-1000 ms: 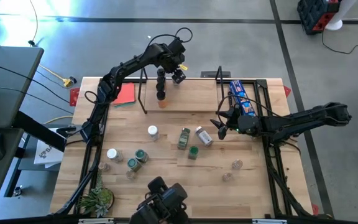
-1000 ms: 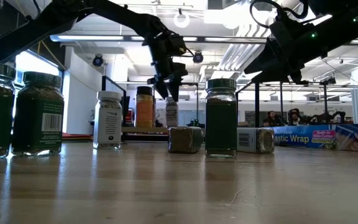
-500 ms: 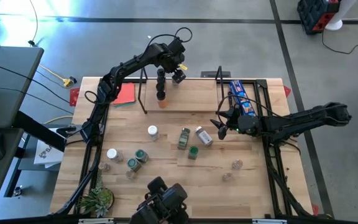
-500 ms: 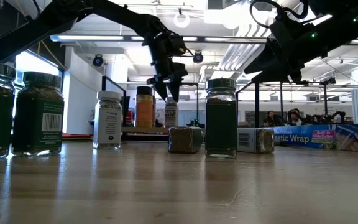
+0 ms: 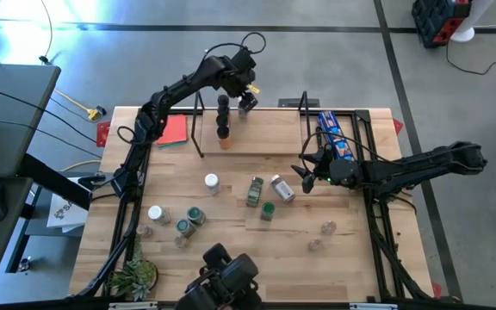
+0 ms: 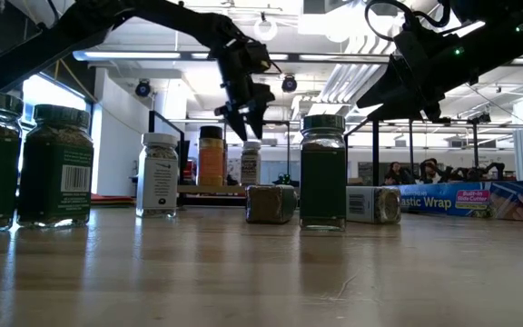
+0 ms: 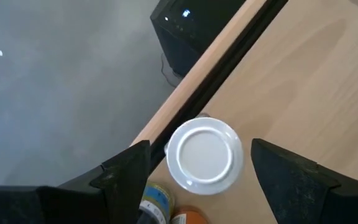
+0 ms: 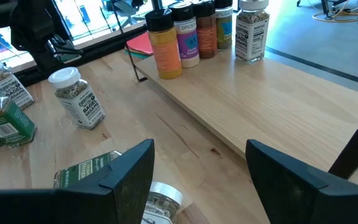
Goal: Shelf spices
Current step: Put the white seasoning bottle on the shelf aligned with the other white seasoning bottles
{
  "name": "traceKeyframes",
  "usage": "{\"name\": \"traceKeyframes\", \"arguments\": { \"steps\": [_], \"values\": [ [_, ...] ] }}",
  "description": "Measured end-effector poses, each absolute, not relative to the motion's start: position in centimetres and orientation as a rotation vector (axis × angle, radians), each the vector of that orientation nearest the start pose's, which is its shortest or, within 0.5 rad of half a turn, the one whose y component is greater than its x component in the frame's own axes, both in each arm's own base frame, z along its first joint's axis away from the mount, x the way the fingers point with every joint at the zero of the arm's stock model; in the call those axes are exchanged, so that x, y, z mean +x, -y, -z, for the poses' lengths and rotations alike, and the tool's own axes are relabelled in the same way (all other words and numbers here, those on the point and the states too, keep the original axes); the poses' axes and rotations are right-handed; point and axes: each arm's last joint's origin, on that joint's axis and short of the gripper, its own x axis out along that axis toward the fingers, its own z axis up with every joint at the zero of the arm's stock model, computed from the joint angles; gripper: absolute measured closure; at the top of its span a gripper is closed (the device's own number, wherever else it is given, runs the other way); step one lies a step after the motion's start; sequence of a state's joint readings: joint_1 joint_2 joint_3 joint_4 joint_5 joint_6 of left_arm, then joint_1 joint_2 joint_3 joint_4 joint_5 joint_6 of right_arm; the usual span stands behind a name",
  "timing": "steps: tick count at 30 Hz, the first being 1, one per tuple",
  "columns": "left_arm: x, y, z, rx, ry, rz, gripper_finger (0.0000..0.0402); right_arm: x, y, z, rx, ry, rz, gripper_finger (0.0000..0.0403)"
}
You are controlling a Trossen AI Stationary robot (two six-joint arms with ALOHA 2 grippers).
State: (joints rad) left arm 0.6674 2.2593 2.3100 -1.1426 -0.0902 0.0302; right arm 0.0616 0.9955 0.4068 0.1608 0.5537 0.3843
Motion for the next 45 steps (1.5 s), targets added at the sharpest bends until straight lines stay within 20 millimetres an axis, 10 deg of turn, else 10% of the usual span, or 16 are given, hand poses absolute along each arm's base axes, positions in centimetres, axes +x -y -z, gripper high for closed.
{"name": "traceKeyframes", "arguments": {
  "steps": [12, 22, 34, 45],
  "values": [
    [34.0, -26.2, -34.6, -0.214, -1.169, -0.590, 0.0129, 19.8, 0.3, -19.9, 0.248, -0.347, 0.490, 0.0156],
    [32.6, -16.8, -38.3, -0.127, -1.061, -0.534, 0.0129, 22.4, -1.1, -18.5, 0.146, -0.465, 0.253, 0.0156],
    [27.7, -2.1, -32.8, -0.089, -0.739, -0.634, 0.0129, 29.4, -1.3, -17.2, 0.189, -0.991, 0.408, 0.0156],
    [27.1, 1.6, -28.5, -0.128, -0.580, -0.596, 0.0129, 31.4, -1.3, -14.9, 0.224, -1.269, 0.533, 0.0157]
  ]
}}
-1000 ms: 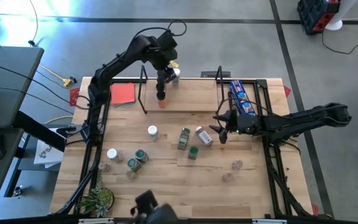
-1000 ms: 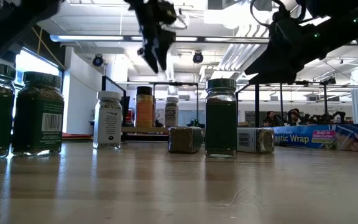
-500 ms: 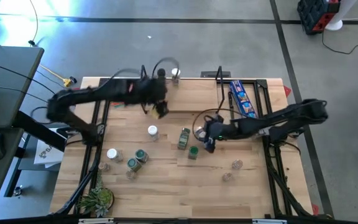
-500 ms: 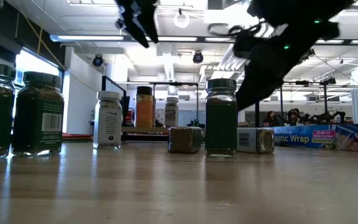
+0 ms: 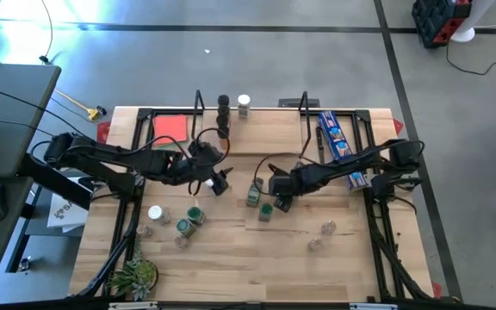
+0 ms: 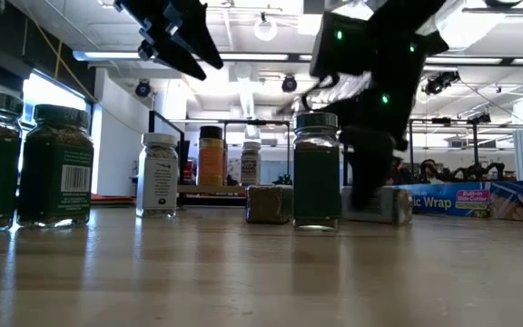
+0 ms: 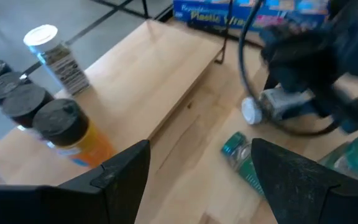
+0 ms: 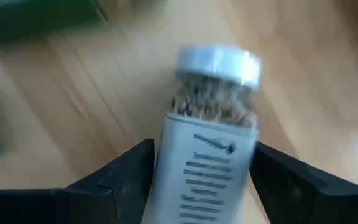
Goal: Shelf spices
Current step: Put the white seasoning bottle on the shelf aligned with the other white seasoning bottles
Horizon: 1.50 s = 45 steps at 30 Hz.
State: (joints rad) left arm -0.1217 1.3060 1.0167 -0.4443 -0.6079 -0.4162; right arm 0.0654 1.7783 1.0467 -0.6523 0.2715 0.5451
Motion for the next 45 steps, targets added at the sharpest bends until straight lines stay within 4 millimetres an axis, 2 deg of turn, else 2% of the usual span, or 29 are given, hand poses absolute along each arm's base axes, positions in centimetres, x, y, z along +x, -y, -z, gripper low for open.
{"name": "traceKeyframes", "arguments": {
  "steps": [2, 6, 10, 12, 15, 18, 20, 23, 27, 32, 35, 42, 45],
  "values": [
    [27.1, 1.7, -28.3, -0.128, -0.572, -0.590, 0.0129, 31.3, -1.3, -14.4, 0.225, -1.300, 0.545, 0.0166],
    [27.3, 2.0, -28.6, -0.115, -0.546, -0.570, 0.0129, 31.2, -1.9, -14.1, 0.212, -1.327, 0.546, 0.0217],
    [27.6, 2.1, -28.9, -0.070, -0.529, -0.524, 0.0129, 30.6, -2.8, -14.5, 0.174, -1.359, 0.507, 0.0217],
    [27.8, 2.2, -29.1, -0.050, -0.524, -0.485, 0.0129, 29.6, -3.3, -15.2, 0.125, -1.369, 0.465, 0.0217],
    [28.0, 2.4, -29.3, -0.009, -0.520, -0.404, 0.0129, 27.4, -3.9, -16.7, 0.112, -1.292, 0.339, 0.0217],
    [28.4, 3.0, -29.4, 0.058, -0.506, -0.308, 0.0129, 24.5, -4.5, -17.4, 0.191, -1.132, 0.085, 0.0217],
    [28.9, 3.4, -29.5, 0.108, -0.484, -0.236, 0.0129, 22.9, -4.7, -18.0, 0.294, -0.935, -0.103, 0.0217],
    [29.9, 4.0, -29.6, 0.183, -0.417, -0.108, 0.0129, 21.4, -4.5, -18.7, 0.431, -0.591, -0.293, 0.0217],
    [31.5, 5.0, -29.3, 0.282, -0.310, 0.081, 0.0129, 19.8, -4.3, -19.2, 0.469, -0.294, -0.493, 0.0217],
    [33.7, 5.7, -27.9, 0.396, -0.206, 0.236, 0.0129, 19.4, -4.2, -19.7, 0.407, -0.177, -0.608, 0.0217],
    [35.1, 5.6, -27.2, 0.388, -0.183, 0.291, 0.0128, 19.8, -4.5, -21.2, 0.346, -0.105, -0.683, 0.0217],
    [38.6, 5.6, -28.1, 0.381, -0.113, 0.453, 0.0114, 20.7, -4.6, -23.2, 0.276, -0.036, -0.741, 0.0217],
    [39.8, 5.9, -28.5, 0.417, -0.082, 0.474, 0.0104, 21.1, -4.4, -23.3, 0.278, -0.045, -0.732, 0.0217]
  ]
}}
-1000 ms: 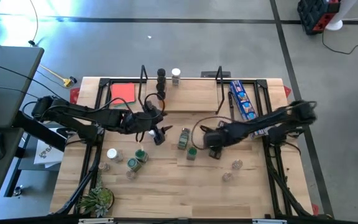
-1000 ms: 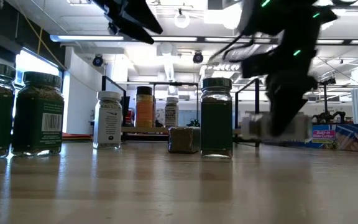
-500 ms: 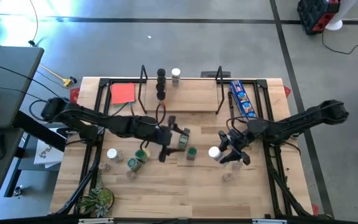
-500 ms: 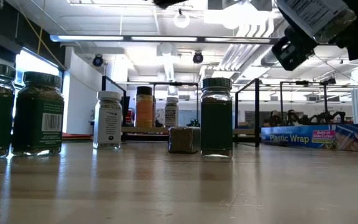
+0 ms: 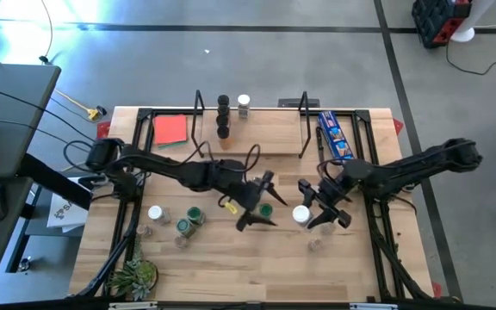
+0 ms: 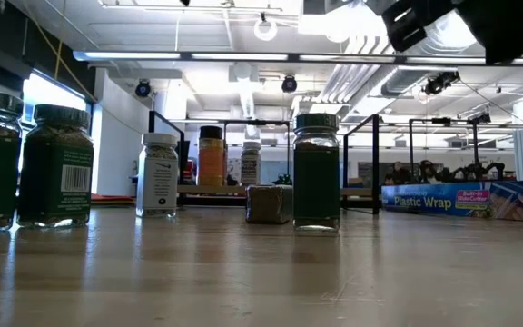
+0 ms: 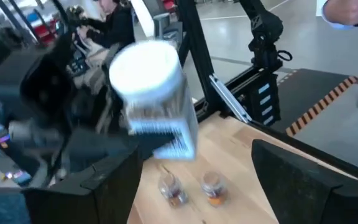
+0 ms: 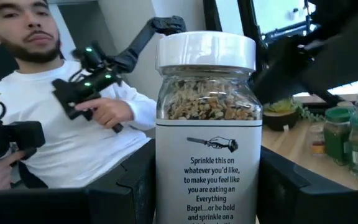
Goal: Shelf spices
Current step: Put the white seasoning bottle on the shelf aligned with the other white seasoning bottles
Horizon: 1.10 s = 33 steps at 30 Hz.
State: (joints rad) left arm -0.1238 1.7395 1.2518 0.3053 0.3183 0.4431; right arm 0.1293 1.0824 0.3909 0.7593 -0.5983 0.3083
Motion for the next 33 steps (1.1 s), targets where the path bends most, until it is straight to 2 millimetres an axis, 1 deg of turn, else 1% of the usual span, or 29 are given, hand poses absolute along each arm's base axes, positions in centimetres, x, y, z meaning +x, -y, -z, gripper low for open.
{"name": "traceKeyframes", "arguments": {
  "steps": [5, 9, 13, 15, 17, 23, 30, 33],
  "values": [
    [41.4, 6.1, -28.7, 0.422, -0.068, 0.470, 0.0092, 22.1, -4.2, -22.9, 0.287, -0.076, -0.716, 0.0217],
    [42.0, 6.2, -28.8, 0.415, -0.057, 0.477, 0.0091, 23.1, -4.4, -22.1, 0.296, -0.121, -0.736, 0.0217],
    [42.2, 6.6, -28.2, 0.389, -0.042, 0.577, 0.0091, 23.8, -4.5, -21.5, 0.303, -0.149, -0.742, 0.0217],
    [42.3, 6.7, -27.9, 0.363, -0.047, 0.599, 0.0091, 24.0, -4.5, -21.2, 0.307, -0.156, -0.749, 0.0217],
    [42.5, 6.8, -27.5, 0.357, -0.050, 0.601, 0.0091, 24.1, -4.5, -21.0, 0.309, -0.162, -0.746, 0.0217],
    [42.7, 7.0, -27.0, 0.359, -0.059, 0.596, 0.0091, 24.3, -4.6, -20.9, 0.307, -0.154, -0.744, 0.0217],
    [42.7, 7.2, -27.2, 0.362, -0.036, 0.592, 0.0092, 24.3, -4.6, -21.0, 0.306, -0.144, -0.743, 0.0217],
    [42.7, 7.5, -27.3, 0.376, -0.019, 0.589, 0.0105, 24.3, -4.6, -21.0, 0.303, -0.137, -0.748, 0.0217]
  ]
}}
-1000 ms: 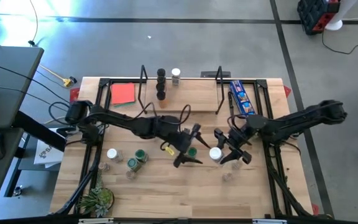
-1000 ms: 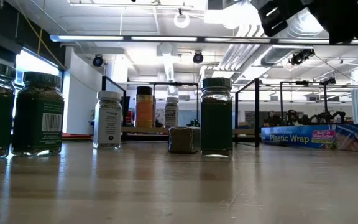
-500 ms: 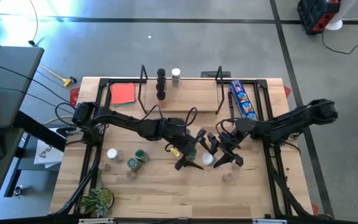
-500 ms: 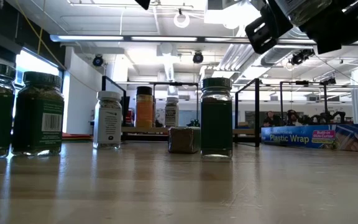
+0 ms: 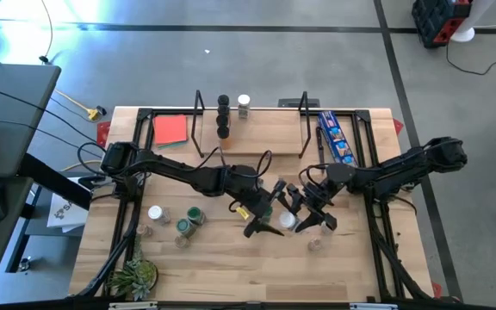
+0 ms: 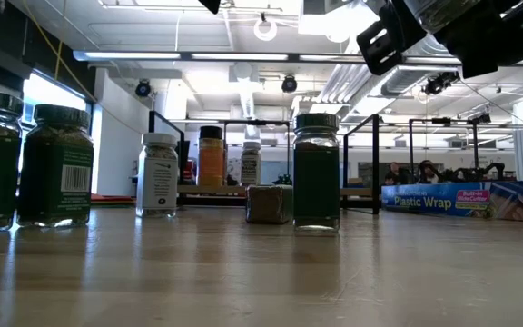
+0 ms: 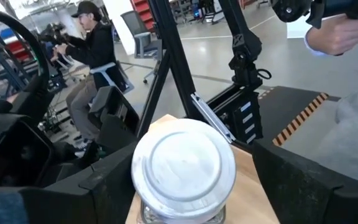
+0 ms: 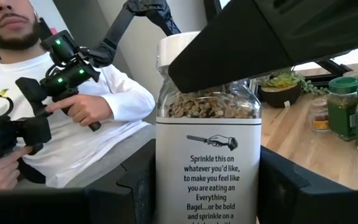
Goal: Shelf spices
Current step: Put the white seasoning bottle on the shelf aligned with the other white seasoning bottles
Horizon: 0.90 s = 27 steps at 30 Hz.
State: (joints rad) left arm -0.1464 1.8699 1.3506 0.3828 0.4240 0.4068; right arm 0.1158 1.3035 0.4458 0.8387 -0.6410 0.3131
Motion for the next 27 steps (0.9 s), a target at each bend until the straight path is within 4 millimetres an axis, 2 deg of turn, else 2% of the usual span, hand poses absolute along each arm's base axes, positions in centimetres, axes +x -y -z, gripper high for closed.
{"name": "traceKeyframes", "arguments": {
  "steps": [9, 16, 18, 22, 27],
  "values": [
    [42.8, 7.5, -27.4, 0.397, -0.013, 0.545, 0.0198, 24.3, -4.6, -21.1, 0.321, -0.142, -0.749, 0.0217],
    [42.7, 7.5, -27.3, 0.342, -0.056, 0.529, 0.0204, 24.4, -4.5, -20.9, 0.337, -0.155, -0.719, 0.0217],
    [42.5, 7.5, -27.2, 0.320, -0.111, 0.482, 0.0204, 24.4, -4.4, -20.7, 0.375, -0.190, -0.706, 0.0197],
    [42.2, 7.5, -26.5, 0.292, -0.255, 0.320, 0.0205, 24.4, -3.8, -19.9, 0.480, -0.294, -0.614, 0.0123],
    [42.1, 7.0, -25.8, 0.209, -0.351, 0.171, 0.0205, 23.2, -2.8, -19.5, 0.480, -0.427, -0.443, 0.0101]
  ]
}}
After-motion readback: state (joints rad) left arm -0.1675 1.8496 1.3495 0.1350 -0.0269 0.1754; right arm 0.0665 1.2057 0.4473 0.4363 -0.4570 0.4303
